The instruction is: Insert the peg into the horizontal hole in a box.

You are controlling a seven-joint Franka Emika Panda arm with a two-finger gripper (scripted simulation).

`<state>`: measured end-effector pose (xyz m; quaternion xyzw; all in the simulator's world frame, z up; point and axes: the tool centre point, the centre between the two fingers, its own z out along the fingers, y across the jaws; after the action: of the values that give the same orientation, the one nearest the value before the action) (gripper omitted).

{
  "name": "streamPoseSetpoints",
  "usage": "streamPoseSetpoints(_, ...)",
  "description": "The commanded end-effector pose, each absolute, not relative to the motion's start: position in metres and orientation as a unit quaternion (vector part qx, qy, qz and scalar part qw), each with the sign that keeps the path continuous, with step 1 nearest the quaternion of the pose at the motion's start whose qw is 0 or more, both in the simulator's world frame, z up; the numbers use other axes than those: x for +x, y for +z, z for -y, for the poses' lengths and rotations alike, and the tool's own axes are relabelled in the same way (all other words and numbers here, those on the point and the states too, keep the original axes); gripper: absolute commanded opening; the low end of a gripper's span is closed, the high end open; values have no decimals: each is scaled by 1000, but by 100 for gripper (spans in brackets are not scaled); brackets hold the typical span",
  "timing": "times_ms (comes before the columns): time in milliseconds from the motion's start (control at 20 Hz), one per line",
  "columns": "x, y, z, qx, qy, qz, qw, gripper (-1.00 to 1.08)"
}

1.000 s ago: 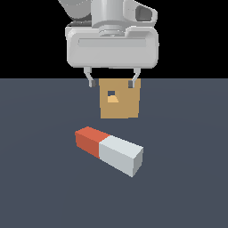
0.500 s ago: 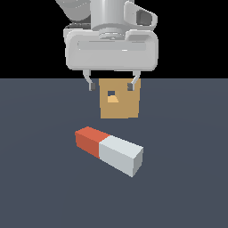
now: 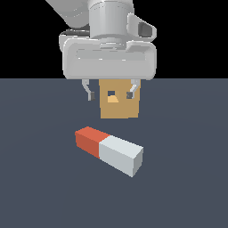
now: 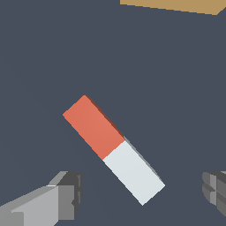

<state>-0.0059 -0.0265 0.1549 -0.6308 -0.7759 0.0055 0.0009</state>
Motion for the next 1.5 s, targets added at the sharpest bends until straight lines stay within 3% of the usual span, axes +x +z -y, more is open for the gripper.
streamPoseSetpoints(0, -6, 148, 31, -607, 5, 794, 1, 100)
streamPoseSetpoints(1450, 15, 77, 71, -331, 0, 944, 0, 100)
